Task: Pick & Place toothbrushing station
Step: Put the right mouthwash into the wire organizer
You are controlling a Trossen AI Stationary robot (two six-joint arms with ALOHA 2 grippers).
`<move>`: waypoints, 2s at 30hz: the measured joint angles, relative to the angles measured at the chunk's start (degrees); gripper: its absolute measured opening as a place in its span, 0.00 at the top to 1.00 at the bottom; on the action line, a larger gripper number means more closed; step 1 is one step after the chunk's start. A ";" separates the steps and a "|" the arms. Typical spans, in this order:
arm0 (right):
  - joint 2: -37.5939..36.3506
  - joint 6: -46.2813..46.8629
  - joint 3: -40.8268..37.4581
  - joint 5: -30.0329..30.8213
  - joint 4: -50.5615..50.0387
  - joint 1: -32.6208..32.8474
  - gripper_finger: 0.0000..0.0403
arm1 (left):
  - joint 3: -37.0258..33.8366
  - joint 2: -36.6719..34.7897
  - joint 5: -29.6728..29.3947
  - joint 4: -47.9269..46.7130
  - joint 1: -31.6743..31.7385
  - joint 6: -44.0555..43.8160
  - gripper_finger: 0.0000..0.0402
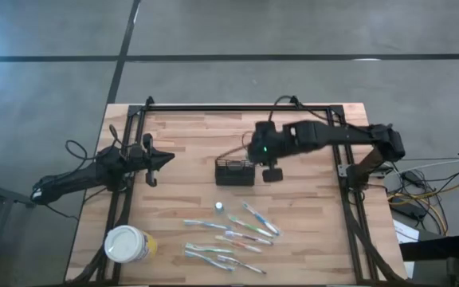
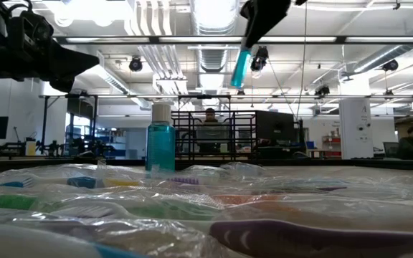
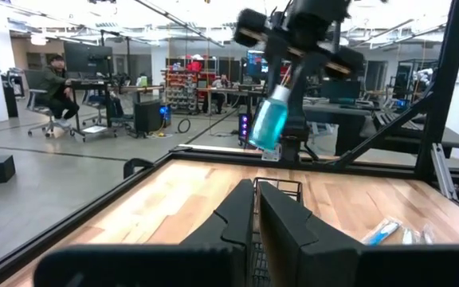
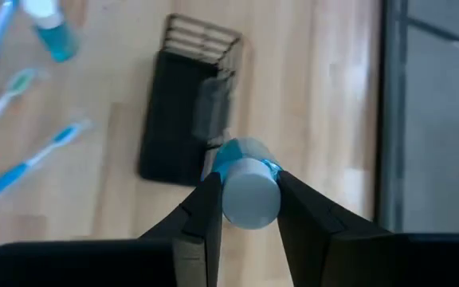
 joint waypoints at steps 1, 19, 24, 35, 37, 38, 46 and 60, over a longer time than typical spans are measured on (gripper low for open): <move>0.61 -1.76 0.99 -0.90 0.02 -0.85 0.79 | -0.01 0.00 -0.01 0.02 0.00 0.00 0.94; 20.22 -37.09 22.59 -9.29 -8.03 -0.72 0.79 | 0.00 0.01 -0.21 -2.25 -0.03 0.93 0.94; 25.29 -38.87 26.49 -9.24 -14.66 -0.19 0.79 | 0.01 0.10 -0.21 -3.11 -0.04 0.94 0.94; 26.83 -39.97 28.05 -9.27 -14.71 -0.03 0.79 | -0.01 0.21 -0.23 -3.82 -0.02 1.20 0.94; 26.83 -39.70 28.00 -9.75 -14.72 -0.03 0.79 | 0.01 0.21 -0.23 -3.81 -0.02 1.20 0.94; 26.83 -39.69 27.98 -10.50 -14.69 -0.03 0.79 | -0.01 0.21 -0.23 -3.81 -0.02 1.20 0.94; 26.83 -39.98 26.63 -14.58 -14.25 -0.08 0.79 | 0.00 0.21 -0.23 -3.85 0.00 1.20 0.94; 29.76 -44.53 25.20 -16.45 -12.48 -1.86 0.79 | -0.01 0.34 -0.25 -3.93 0.00 1.52 0.94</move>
